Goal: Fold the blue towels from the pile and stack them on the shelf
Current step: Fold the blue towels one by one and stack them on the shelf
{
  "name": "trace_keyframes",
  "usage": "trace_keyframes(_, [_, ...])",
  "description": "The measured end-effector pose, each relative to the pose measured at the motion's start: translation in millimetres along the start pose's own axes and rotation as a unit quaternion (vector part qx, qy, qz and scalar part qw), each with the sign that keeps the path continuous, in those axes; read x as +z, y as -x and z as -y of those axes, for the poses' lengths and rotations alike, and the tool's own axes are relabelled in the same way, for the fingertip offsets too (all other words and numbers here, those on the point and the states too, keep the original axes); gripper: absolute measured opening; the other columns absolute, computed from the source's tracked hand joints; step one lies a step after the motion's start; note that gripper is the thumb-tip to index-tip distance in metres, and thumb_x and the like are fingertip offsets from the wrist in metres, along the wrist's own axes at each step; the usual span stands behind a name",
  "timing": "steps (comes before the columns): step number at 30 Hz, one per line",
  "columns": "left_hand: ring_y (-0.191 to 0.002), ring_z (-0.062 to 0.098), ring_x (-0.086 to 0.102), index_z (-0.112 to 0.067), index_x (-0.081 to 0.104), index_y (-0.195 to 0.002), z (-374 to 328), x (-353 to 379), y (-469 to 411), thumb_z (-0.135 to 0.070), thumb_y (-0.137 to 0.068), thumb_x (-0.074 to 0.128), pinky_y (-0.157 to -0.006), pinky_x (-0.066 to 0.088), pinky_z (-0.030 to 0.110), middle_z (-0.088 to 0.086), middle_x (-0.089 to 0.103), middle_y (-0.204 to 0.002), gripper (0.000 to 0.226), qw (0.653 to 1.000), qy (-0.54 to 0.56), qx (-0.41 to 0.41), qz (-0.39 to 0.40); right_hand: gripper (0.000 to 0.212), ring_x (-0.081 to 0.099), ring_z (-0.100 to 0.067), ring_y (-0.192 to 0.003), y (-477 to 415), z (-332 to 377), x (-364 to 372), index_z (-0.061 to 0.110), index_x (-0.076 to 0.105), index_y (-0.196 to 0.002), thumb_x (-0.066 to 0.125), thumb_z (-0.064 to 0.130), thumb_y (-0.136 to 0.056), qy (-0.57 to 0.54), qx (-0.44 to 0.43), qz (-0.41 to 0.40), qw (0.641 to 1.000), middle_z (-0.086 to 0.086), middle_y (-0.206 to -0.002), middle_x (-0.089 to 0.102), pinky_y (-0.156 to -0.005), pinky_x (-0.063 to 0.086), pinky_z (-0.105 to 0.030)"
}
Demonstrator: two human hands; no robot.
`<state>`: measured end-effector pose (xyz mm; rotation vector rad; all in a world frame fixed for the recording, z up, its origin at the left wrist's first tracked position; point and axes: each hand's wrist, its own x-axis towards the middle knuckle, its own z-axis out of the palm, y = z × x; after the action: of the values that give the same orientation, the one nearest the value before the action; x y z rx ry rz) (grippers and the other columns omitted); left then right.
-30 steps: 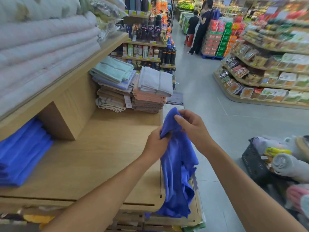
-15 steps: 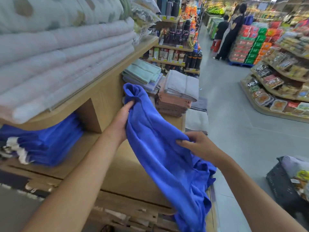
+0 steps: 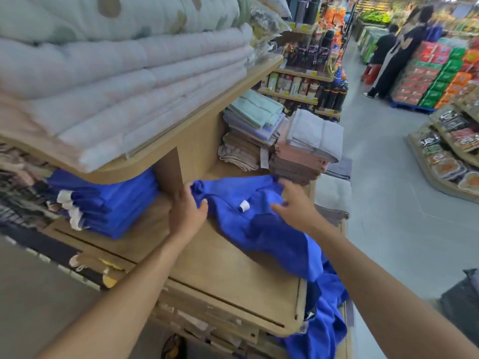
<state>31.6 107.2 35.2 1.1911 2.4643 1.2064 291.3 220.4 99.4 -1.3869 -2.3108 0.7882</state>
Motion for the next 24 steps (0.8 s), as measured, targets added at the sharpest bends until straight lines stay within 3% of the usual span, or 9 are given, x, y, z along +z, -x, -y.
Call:
trace_keyframes(2, [-0.121, 0.029, 0.058, -0.012, 0.061, -0.129, -3.1, 5.7, 17.5, -0.009, -0.085, 0.066, -0.102, 0.047, 0.044, 0.007, 0.063, -0.13, 0.045, 0.986, -0.008, 0.161, 0.041, 0.056, 0.065, -0.018, -0.111, 24.4, -10.1, 12.2, 0.029, 0.055, -0.138, 0.064, 0.056, -0.091, 0.091, 0.029, 0.092, 0.991, 0.008, -0.128, 0.066, -0.093, 0.05, -0.036])
trace_keyframes(5, [-0.131, 0.02, 0.053, -0.018, 0.064, -0.131, -13.2, 23.4, 39.9, -0.006, -0.085, 0.061, -0.112, 0.041, 0.036, -0.001, 0.061, -0.136, 0.047, 0.94, -0.044, 0.296, 0.167, 0.07, 0.06, -0.018, -0.12, 53.5, -27.8, 26.6, 0.033, 0.051, -0.138, 0.054, 0.076, -0.083, 0.198, 0.046, 0.151, 0.967, 0.011, -0.126, 0.063, -0.084, 0.048, -0.037])
trace_keyframes(9, [-0.144, 0.016, 0.038, -0.028, 0.04, -0.153, -22.5, 40.1, 48.6, -0.018, -0.093, 0.056, -0.116, 0.034, 0.033, -0.005, 0.041, -0.157, 0.063, 0.906, -0.17, 0.292, 0.256, 0.035, 0.058, -0.022, -0.111, 73.7, -34.6, 32.3, 0.034, 0.062, -0.119, 0.055, 0.049, -0.088, 0.321, -0.011, 0.055, 0.945, 0.008, -0.11, 0.066, -0.084, 0.038, -0.037])
trace_keyframes(12, [-0.133, 0.02, 0.047, -0.034, 0.032, -0.155, -27.9, 36.5, 46.3, -0.032, -0.096, 0.056, -0.105, 0.043, 0.038, -0.005, 0.047, -0.148, 0.064, 0.88, -0.277, 0.281, 0.262, 0.017, 0.06, -0.019, -0.09, 79.1, -33.2, 19.8, 0.029, 0.065, -0.089, 0.05, 0.032, -0.084, 0.317, -0.009, 0.004, 0.948, 0.008, -0.088, 0.066, -0.08, 0.037, -0.035])
trace_keyframes(14, [-0.12, 0.021, 0.057, -0.038, 0.043, -0.145, -29.4, 28.3, 46.7, -0.035, -0.095, 0.057, -0.092, 0.049, 0.038, -0.008, 0.059, -0.127, 0.052, 0.877, -0.284, 0.272, 0.276, 0.009, 0.059, -0.018, -0.078, 82.4, -35.1, 9.7, 0.025, 0.058, -0.083, 0.049, 0.025, -0.087, 0.264, -0.026, 0.019, 0.964, 0.008, -0.077, 0.063, -0.073, 0.04, -0.035])
trace_keyframes(17, [-0.086, 0.015, 0.064, -0.038, 0.058, -0.103, -24.7, 11.3, 46.0, -0.039, -0.083, 0.057, -0.067, 0.047, 0.032, -0.013, 0.061, -0.082, 0.02, 0.859, -0.238, 0.224, 0.393, 0.014, 0.052, -0.006, -0.062, 93.2, -31.7, 5.1, 0.024, 0.059, -0.091, 0.05, 0.015, -0.097, 0.053, -0.044, 0.107, 0.992, 0.014, -0.067, 0.056, -0.062, 0.04, -0.027])
trace_keyframes(20, [-0.062, 0.008, 0.05, -0.02, 0.068, -0.084, -23.0, -1.5, 40.1, -0.042, -0.071, 0.055, -0.064, 0.042, 0.029, -0.011, 0.056, -0.066, 0.029, 0.844, -0.103, 0.124, 0.512, 0.012, 0.038, -0.009, -0.055, 108.1, -19.7, 17.3, 0.015, 0.06, -0.097, 0.053, 0.008, -0.102, -0.264, 0.027, 0.171, 0.949, 0.004, -0.065, 0.048, -0.055, 0.035, -0.021])
trace_keyframes(22, [-0.056, 0.003, 0.046, -0.018, 0.069, -0.073, -25.4, -0.3, 28.8, -0.034, -0.073, 0.053, -0.061, 0.038, 0.025, -0.015, 0.055, -0.061, 0.023, 0.904, -0.025, 0.117, 0.411, 0.014, 0.04, -0.013, -0.054, 112.2, -14.2, 30.6, 0.015, 0.06, -0.093, 0.056, 0.007, -0.103, -0.403, 0.092, 0.161, 0.896, -0.002, -0.066, 0.048, -0.052, 0.036, -0.022])
trace_keyframes(24, [-0.058, -0.002, 0.052, -0.03, 0.072, -0.088, -27.5, 6.3, 15.5, -0.025, -0.083, 0.056, -0.059, 0.04, 0.024, -0.019, 0.06, -0.063, 0.018, 0.956, -0.018, 0.151, 0.253, 0.013, 0.057, -0.019, -0.063, 111.4, -8.2, 44.0, 0.014, 0.066, -0.091, 0.059, 0.011, -0.102, -0.496, 0.176, 0.149, 0.837, -0.009, -0.076, 0.061, -0.058, 0.047, -0.026])
